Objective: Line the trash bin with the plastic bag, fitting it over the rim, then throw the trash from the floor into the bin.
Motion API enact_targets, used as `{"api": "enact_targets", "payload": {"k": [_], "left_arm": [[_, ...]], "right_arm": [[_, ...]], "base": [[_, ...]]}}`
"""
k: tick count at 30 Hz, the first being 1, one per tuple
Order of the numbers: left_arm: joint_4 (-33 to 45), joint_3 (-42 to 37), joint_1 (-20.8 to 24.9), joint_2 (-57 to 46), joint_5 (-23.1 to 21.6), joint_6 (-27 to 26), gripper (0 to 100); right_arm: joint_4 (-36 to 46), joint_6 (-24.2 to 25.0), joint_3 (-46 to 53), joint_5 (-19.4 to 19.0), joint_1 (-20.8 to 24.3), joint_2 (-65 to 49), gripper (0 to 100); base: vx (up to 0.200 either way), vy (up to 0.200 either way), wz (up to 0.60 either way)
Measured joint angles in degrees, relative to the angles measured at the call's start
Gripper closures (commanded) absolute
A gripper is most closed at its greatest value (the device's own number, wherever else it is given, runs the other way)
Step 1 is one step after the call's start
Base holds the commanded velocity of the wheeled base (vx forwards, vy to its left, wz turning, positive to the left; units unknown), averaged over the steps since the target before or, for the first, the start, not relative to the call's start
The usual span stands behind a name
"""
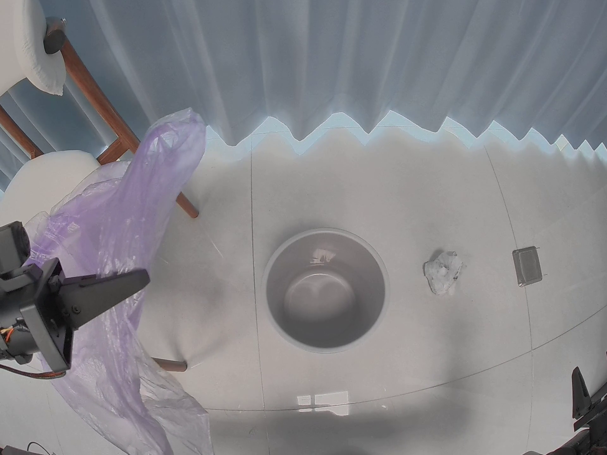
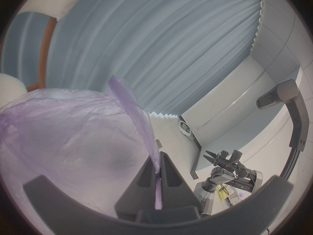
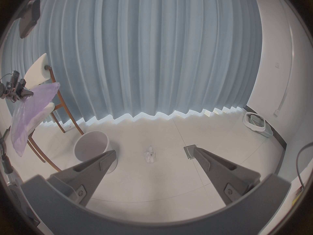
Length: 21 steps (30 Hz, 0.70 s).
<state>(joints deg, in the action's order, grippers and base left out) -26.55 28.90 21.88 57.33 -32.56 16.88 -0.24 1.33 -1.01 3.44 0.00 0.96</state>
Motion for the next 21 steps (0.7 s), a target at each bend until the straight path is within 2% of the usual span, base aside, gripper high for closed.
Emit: {"api": "enact_targets", "payload": {"k": [7,14,21], "left_arm": [[-1.78,4.02,4.6,5.81,-0.34,-0.88,100],[-3.9,8.8,8.79,12.13,-3.27,-2.05,100],[-4.1,12.65,13.69,17.36,-3.95,-3.91,100]], "right_arm": [[0.02,0.0,0.0,0.0,0.0,0.0,0],[0.02,0.0,0.0,0.0,0.0,0.0,0],[0.02,0.0,0.0,0.0,0.0,0.0,0]], "base": [[0.0,0.0,0.0],[0.0,0.0,0.0],[0.0,0.0,0.0]]}}
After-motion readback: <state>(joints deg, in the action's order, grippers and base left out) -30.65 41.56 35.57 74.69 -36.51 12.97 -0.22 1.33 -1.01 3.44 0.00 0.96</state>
